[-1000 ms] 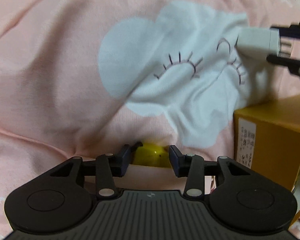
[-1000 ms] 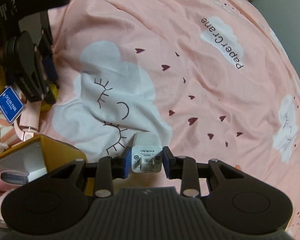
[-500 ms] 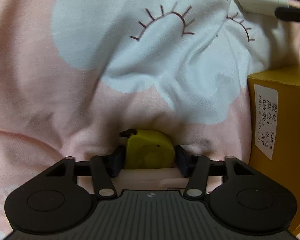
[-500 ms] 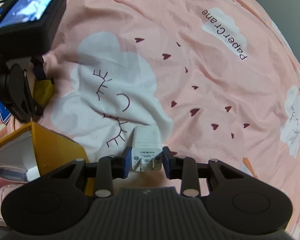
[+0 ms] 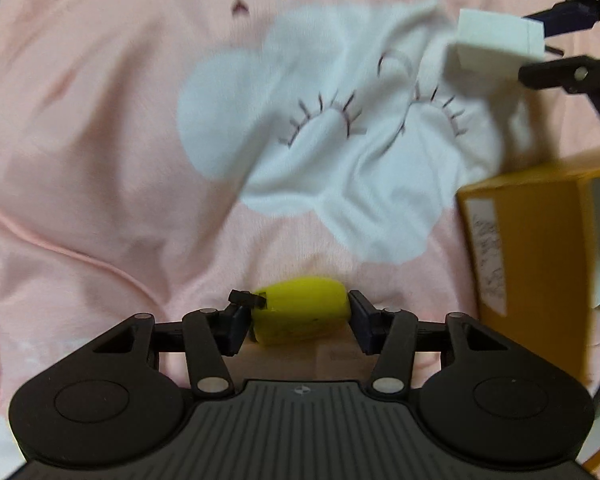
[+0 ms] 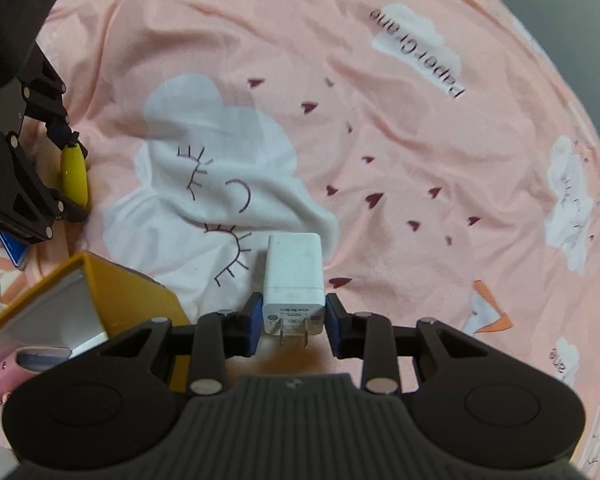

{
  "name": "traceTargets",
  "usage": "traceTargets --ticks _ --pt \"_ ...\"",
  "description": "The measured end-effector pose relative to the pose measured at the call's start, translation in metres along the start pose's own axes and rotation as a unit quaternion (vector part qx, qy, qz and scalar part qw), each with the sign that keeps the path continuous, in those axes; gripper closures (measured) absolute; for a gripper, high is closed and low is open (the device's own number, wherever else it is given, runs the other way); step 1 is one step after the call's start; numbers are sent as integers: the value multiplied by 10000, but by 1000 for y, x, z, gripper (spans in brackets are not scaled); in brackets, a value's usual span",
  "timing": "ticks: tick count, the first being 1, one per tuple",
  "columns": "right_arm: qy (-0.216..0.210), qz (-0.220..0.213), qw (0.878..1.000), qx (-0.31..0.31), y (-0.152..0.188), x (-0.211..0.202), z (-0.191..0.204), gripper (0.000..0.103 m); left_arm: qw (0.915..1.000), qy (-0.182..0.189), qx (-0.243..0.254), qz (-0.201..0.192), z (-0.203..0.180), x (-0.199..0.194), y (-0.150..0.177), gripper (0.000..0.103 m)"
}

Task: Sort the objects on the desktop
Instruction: 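Carry the charger plug and tape measure over the orange box with both grippers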

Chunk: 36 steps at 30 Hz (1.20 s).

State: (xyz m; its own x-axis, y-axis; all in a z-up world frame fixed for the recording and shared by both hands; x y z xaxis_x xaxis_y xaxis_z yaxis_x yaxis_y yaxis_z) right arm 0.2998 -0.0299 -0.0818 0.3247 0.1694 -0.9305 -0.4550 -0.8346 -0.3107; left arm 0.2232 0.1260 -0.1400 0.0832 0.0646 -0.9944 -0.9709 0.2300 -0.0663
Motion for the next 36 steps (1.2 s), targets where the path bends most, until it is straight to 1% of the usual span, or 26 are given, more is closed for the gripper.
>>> traceTargets --ticks 1,4,7,8,9,10,13,15,18,20,23,27,30,33,36 --pt "41 -46 10000 23 -1 -5 -1 69 9999 -5 34 -108 -1 -8 1 43" --pt "191 -194 9996 92 -2 -23 -2 69 9989 -170 227 -383 -5 -32 7 43" --pt "291 -346 9988 166 -2 -43 -3 69 9978 -125 300 -572 -13 -55 13 43" --pt "336 -406 9984 182 -1 -51 -2 69 9973 -146 321 -642 -29 -64 -4 43" --pt "370 -449 9981 199 0 -58 -2 69 9967 -144 340 -720 -29 -72 -3 43" --pt "401 -509 9976 225 2 -67 -1 69 9962 -119 348 -787 -32 -84 -9 43" --pt "411 -697 9961 351 11 -92 2 69 9940 50 357 -1030 -46 -107 2 43" --pt "346 -832 9948 469 22 -111 5 69 9911 198 413 -1248 -55 -126 11 43" --pt "277 -961 9930 634 46 -138 14 69 9849 469 565 -1568 -71 -150 20 43" --pt "236 -949 9921 783 68 -152 20 69 9799 721 687 -1727 -89 -157 22 43" --pt "166 -780 9911 1064 104 -163 29 69 9714 1152 927 -1857 -119 -170 29 43" --pt "14 -330 9901 1367 151 -162 45 69 9600 1548 1251 -1970 -160 -171 35 43" --pt "-25 29 9905 1376 179 -154 59 69 9524 1823 1405 -1998 -183 -158 37 43" --pt "-132 422 9900 1343 201 -140 73 69 9492 2027 1390 -1967 -198 -139 39 43" --pt "-230 757 9872 1385 212 -120 80 69 9461 2261 1296 -1924 -207 -119 40 43"
Point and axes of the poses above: each gripper's, at about its wrist camera, not at the fingertips, and x roughly the way its jaws point, z to its left, y to its underside, the point moved 6 cm from there along x, roughly the way its jaws point
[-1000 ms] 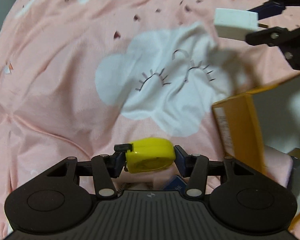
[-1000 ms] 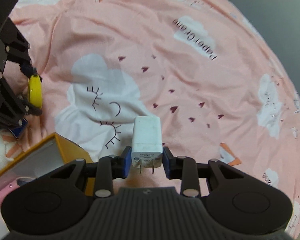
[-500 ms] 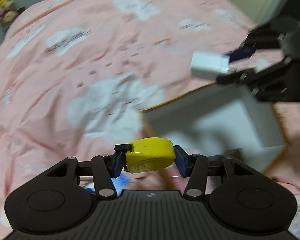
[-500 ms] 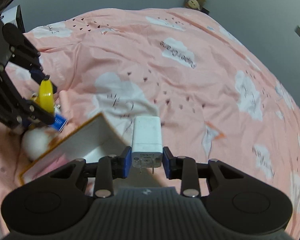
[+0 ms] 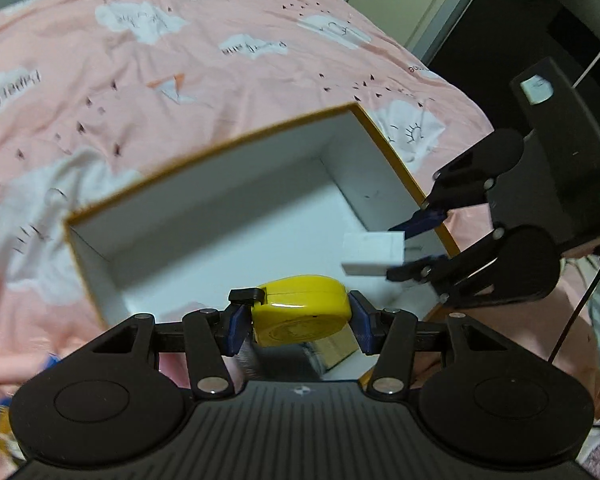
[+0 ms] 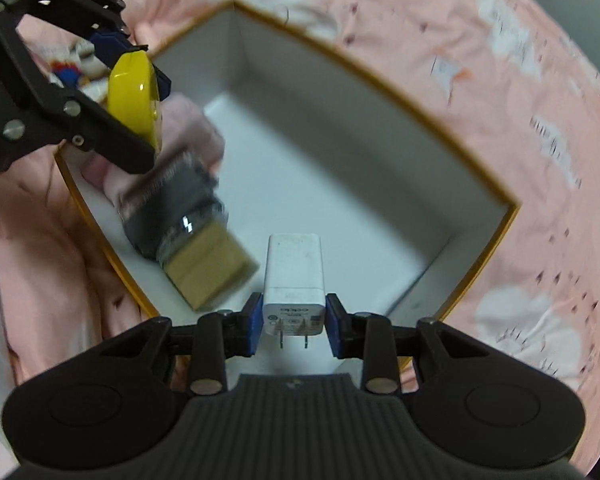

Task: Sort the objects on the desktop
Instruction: 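Carry the charger plug and tape measure over the orange box with both grippers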

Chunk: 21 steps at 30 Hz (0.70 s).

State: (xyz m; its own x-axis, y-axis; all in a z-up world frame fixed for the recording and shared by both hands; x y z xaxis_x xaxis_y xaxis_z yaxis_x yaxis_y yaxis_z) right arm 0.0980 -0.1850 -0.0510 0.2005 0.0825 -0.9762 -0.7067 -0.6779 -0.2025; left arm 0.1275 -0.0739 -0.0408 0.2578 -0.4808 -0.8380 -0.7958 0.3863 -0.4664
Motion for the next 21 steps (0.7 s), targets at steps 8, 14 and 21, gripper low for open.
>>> traceTargets --ticks 8,14,21 --pt "-275 485 9975 444 4 41 -1 69 9991 179 -375 20 9 18 7 43" --pt "-150 337 9987 352 3 25 -9 69 9995 297 60 125 -9 31 -3 43" --pt "355 -103 9991 192 7 -21 -33 69 9915 390 1074 623 -50 69 -16 43"
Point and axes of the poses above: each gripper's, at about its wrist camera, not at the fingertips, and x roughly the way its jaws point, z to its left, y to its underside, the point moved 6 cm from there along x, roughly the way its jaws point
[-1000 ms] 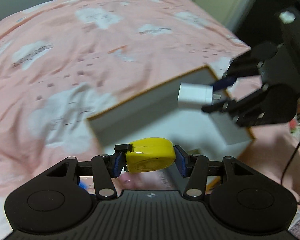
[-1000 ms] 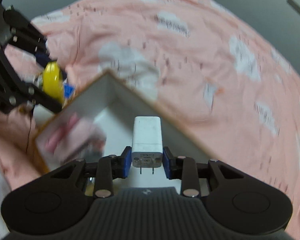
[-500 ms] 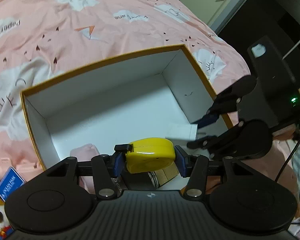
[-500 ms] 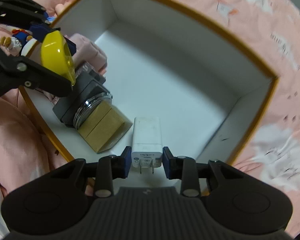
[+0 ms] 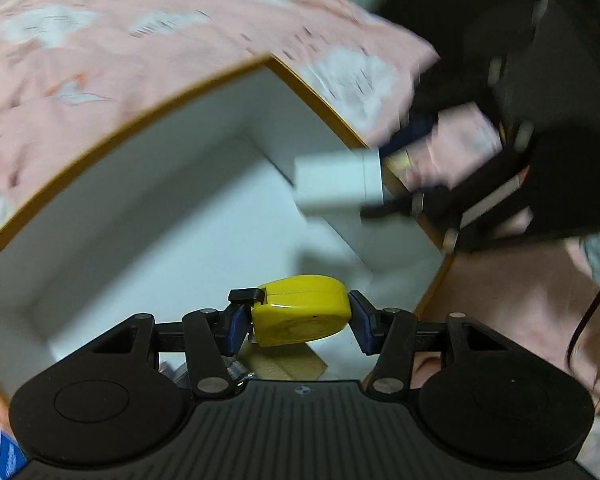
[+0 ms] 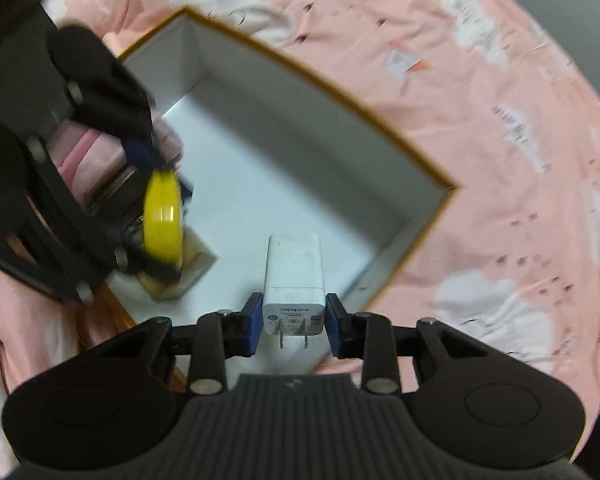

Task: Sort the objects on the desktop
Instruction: 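Carry the charger plug and tape measure over the orange box with both grippers, then lower the tape measure into the box and open the left gripper while the right lowers the plug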

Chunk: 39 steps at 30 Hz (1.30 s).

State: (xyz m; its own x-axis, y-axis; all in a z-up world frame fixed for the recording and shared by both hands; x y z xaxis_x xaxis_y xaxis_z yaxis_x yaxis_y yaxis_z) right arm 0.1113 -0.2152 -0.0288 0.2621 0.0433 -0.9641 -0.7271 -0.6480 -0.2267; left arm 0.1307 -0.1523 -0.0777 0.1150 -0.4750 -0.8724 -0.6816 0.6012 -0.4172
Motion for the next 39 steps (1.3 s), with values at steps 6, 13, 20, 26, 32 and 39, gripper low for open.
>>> traceTargets --ticks 6,13,20,26,32,39 --pt "107 -219 9996 -154 0 -5 -13 69 9927 21 948 744 -25 40 -13 43" --pt "-40 -313 9990 -306 -1 1 -16 69 9771 -227 1692 1268 -33 73 -10 43" --pt "-86 -234 9991 -330 1 8 -11 69 9777 435 1309 1581 -22 87 -2 43" --pt "-150 -65 9991 -402 4 18 -6 69 9787 803 769 1724 -7 93 9 42" --pt "-285 68 9977 -618 7 25 4 69 9849 857 451 1432 7 75 18 42" --pt "-278 550 9899 -1273 8 47 24 69 9966 160 74 800 36 7 34 42"
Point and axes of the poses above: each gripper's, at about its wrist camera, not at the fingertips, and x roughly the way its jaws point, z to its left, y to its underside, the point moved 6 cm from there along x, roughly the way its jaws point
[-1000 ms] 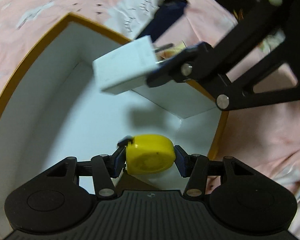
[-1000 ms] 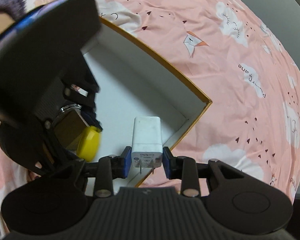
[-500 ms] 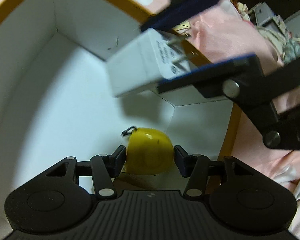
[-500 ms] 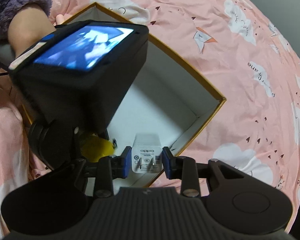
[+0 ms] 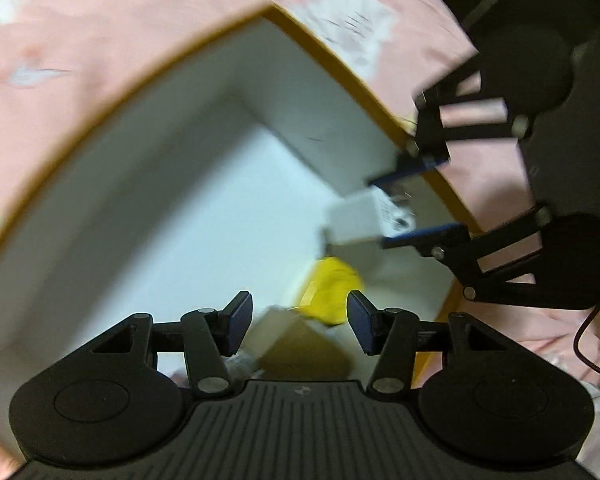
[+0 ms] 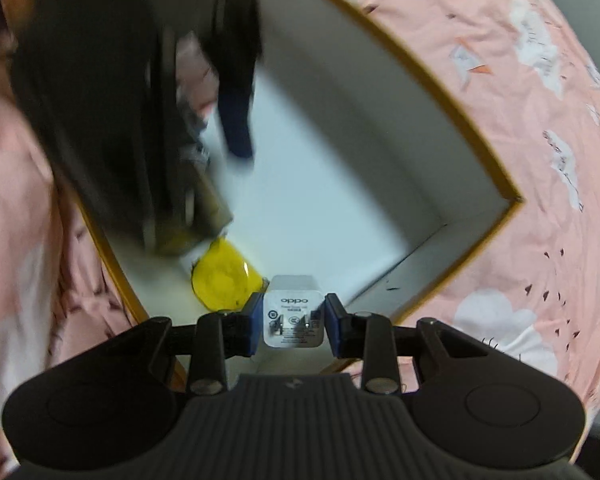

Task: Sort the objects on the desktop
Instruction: 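Lower the tape measure into the box and open the left gripper while the right lowers the plug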

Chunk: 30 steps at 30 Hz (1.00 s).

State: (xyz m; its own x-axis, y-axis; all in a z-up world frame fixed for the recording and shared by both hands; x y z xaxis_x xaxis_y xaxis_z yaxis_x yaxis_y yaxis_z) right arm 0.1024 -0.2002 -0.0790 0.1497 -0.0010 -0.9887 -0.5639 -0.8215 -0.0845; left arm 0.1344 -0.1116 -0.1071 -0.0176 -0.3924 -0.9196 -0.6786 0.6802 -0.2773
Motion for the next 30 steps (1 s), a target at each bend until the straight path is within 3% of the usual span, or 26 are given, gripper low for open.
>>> traceTargets --ticks 7,10,13,21,25,30 --pt "-98 922 9874 -1280 -9 37 20 69 9953 -630 -572 -470 21 -46 35 42" --pt "-238 1085 9830 -1462 -7 46 22 69 9932 -713 -705 -589 22 -53 17 42" --pt "-451 998 9817 -1561 -11 46 26 69 9923 -737 -771 -624 17 -56 15 42" --pt "-1269 813 9832 -1029 -15 38 31 69 9886 -757 -1137 -630 36 -52 24 42" --pt "-1158 808 9846 -1030 -12 33 32 69 9888 -721 -1135 -653 35 -52 23 42" --pt "-853 297 9929 -779 -23 15 19 69 9885 -707 -1160 -670 32 -54 21 42"
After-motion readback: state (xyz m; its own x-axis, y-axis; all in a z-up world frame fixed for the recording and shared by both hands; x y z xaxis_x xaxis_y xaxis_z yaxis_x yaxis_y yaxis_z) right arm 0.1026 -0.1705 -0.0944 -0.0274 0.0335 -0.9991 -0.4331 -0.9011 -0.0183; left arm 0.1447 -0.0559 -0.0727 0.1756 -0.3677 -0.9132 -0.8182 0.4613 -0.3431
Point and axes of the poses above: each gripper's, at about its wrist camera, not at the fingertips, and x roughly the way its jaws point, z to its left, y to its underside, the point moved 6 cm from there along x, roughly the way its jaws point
